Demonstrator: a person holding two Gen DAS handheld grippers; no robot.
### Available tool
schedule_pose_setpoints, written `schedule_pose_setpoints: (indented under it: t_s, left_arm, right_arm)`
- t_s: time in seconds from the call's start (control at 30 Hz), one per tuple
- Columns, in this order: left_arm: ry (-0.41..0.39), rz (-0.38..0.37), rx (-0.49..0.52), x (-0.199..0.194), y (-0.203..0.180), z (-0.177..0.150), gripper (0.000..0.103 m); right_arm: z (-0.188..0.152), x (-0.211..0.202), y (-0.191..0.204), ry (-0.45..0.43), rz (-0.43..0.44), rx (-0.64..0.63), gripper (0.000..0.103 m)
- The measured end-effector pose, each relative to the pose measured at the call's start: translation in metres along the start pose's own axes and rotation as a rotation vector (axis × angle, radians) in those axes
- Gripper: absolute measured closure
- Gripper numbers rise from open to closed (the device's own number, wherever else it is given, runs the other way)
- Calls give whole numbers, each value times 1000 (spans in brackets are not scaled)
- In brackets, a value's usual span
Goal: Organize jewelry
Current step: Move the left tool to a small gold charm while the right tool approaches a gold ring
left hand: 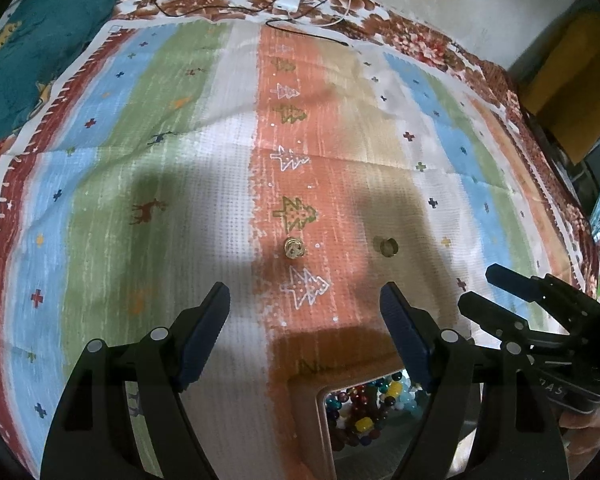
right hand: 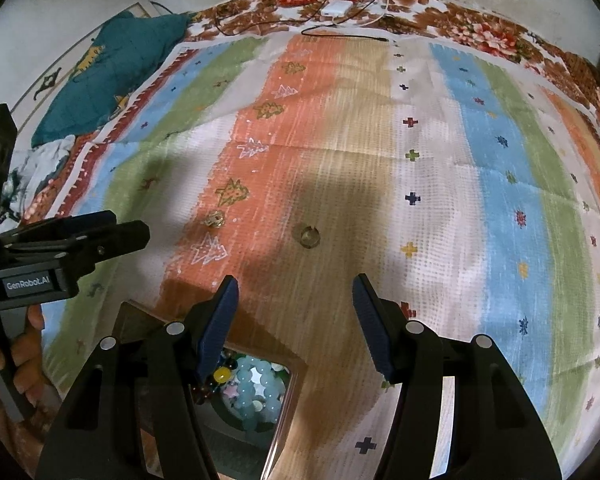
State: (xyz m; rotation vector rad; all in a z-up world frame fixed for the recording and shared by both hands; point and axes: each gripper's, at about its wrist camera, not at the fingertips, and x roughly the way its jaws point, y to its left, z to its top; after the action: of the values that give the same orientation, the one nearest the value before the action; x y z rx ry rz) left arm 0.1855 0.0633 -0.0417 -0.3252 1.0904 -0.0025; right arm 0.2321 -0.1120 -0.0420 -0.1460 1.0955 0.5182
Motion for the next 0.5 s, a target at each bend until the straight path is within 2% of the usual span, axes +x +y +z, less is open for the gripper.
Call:
schedule_pose_setpoints:
  t_s: [0.5]
  left_arm:
    - [31,27,5,21,2,11,26]
  right_arm:
    - [10,16,7,22,1,-24,44]
